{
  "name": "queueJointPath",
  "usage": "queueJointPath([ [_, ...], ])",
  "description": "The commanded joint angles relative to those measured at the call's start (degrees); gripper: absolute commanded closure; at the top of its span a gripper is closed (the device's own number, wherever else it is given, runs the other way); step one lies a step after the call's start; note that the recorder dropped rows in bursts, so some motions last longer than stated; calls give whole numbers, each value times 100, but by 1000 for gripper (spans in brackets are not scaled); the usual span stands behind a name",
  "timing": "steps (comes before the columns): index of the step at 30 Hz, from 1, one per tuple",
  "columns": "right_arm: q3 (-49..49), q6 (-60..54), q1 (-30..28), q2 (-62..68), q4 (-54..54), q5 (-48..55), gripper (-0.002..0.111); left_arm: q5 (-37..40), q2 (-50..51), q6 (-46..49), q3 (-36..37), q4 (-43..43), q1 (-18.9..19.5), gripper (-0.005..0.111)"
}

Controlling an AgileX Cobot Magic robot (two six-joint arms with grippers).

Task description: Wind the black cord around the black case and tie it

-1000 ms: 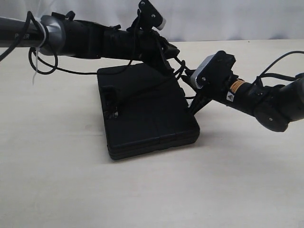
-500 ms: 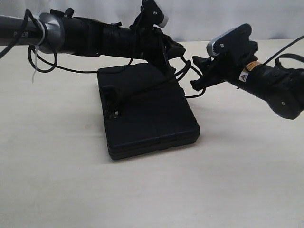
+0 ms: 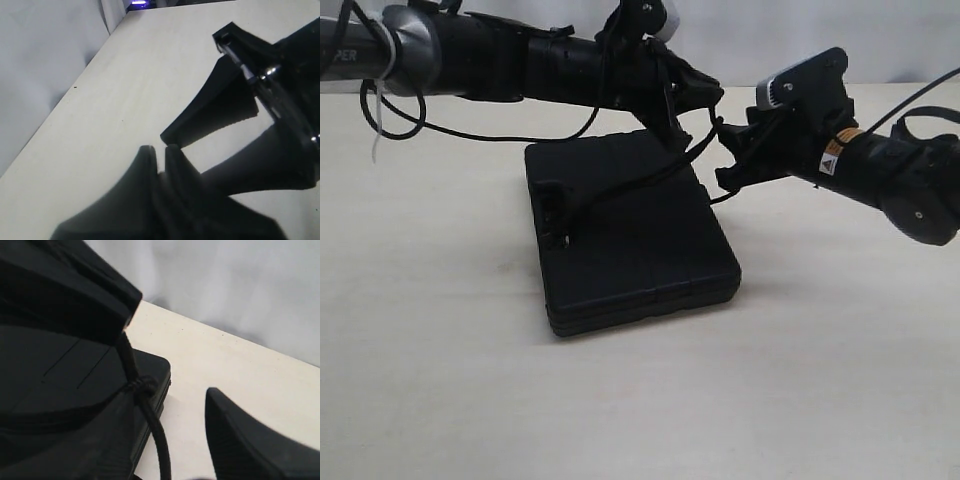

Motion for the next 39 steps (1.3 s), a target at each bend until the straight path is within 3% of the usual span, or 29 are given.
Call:
queueJointPath([
  [1, -30, 10, -3, 128, -47, -89, 65, 202, -57, 180, -30, 3, 0, 107],
  [10, -30, -369, -3, 380, -47, 37, 65, 143, -57, 180, -30, -8, 0, 107],
  [14, -30, -332, -3, 159, -551, 110, 65, -140, -57, 180, -30, 58, 0, 107],
  [22, -6, 793, -13, -321, -944, -119, 65, -57, -57, 180, -30, 454, 0, 107],
  [39, -634, 653, -11, 1065, -916, 507, 65, 313, -388, 180, -30, 345, 0, 107],
])
